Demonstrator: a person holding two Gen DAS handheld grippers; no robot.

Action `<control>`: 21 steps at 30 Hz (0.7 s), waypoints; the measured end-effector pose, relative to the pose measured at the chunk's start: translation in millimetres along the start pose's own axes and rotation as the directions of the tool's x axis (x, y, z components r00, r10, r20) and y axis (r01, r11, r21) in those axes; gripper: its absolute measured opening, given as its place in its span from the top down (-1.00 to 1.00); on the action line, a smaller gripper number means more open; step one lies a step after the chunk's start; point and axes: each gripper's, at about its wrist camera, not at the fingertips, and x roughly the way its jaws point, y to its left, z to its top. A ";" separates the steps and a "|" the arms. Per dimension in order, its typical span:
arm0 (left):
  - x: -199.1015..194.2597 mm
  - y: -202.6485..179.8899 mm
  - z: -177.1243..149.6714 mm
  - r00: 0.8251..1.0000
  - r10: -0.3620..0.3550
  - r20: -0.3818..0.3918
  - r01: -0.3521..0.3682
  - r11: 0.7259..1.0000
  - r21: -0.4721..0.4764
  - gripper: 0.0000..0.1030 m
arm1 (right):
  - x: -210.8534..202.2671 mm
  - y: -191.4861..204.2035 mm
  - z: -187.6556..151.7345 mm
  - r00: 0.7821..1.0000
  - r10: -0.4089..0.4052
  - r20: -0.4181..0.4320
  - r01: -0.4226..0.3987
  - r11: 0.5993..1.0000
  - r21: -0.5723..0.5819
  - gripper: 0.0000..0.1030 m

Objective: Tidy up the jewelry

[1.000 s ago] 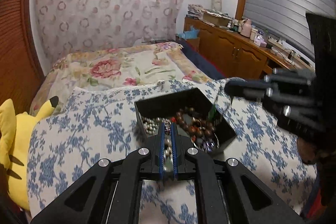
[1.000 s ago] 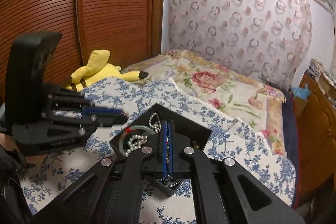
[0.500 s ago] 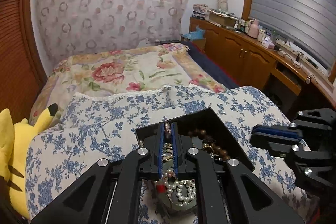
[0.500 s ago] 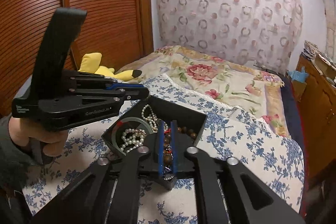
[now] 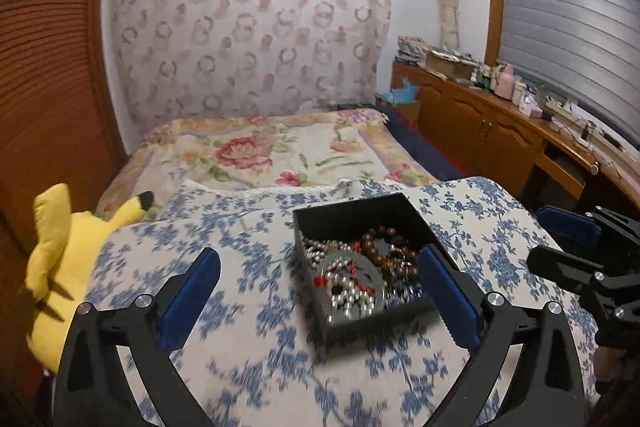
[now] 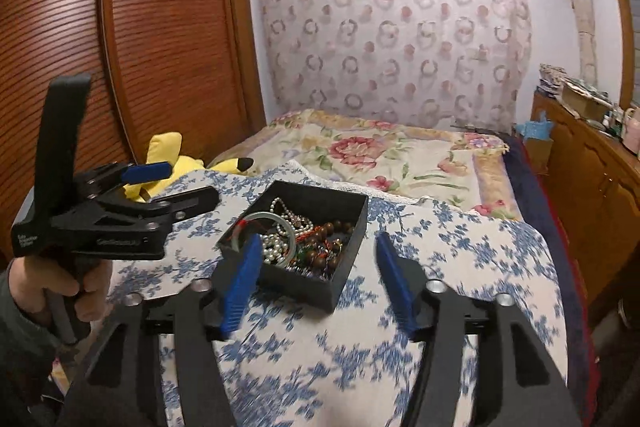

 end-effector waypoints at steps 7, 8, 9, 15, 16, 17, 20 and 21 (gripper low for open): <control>-60.1 -5.1 -20.6 0.997 0.069 0.047 -0.069 0.998 0.008 -0.86 | -52.7 13.0 -11.6 0.995 -0.043 0.093 0.041 0.999 0.021 -0.90; -67.4 -5.9 -22.8 0.996 0.075 0.055 -0.075 0.997 0.007 -0.85 | -59.6 15.3 -13.3 0.993 -0.054 0.104 0.052 0.998 0.023 -0.93; -76.0 -6.4 -26.0 0.995 0.082 0.064 -0.082 0.997 0.002 -0.86 | -64.0 16.2 -14.1 0.992 -0.064 0.110 0.062 0.998 0.025 -0.96; -112.8 -9.0 -40.2 0.989 0.108 0.098 -0.107 0.994 -0.014 -0.86 | -91.2 22.1 -22.9 0.983 -0.120 0.140 0.112 0.992 0.063 -0.96; -118.9 -8.9 -43.5 0.988 0.111 0.103 -0.110 0.994 -0.020 -0.86 | -95.8 22.9 -25.6 0.980 -0.131 0.148 0.122 0.990 0.070 -0.96; -122.0 -7.8 -45.0 0.988 0.111 0.105 -0.109 0.994 -0.026 -0.86 | -98.5 24.1 -26.3 0.978 -0.138 0.153 0.128 0.989 0.072 -0.96; -133.7 -7.4 -53.0 0.986 0.125 0.108 -0.121 0.992 -0.042 -0.86 | -104.9 25.8 -31.8 0.977 -0.141 0.159 0.128 0.988 0.085 -0.95; -135.3 -6.9 -54.0 0.986 0.127 0.108 -0.123 0.992 -0.043 -0.86 | -105.8 25.5 -33.2 0.977 -0.143 0.158 0.130 0.987 0.090 -0.95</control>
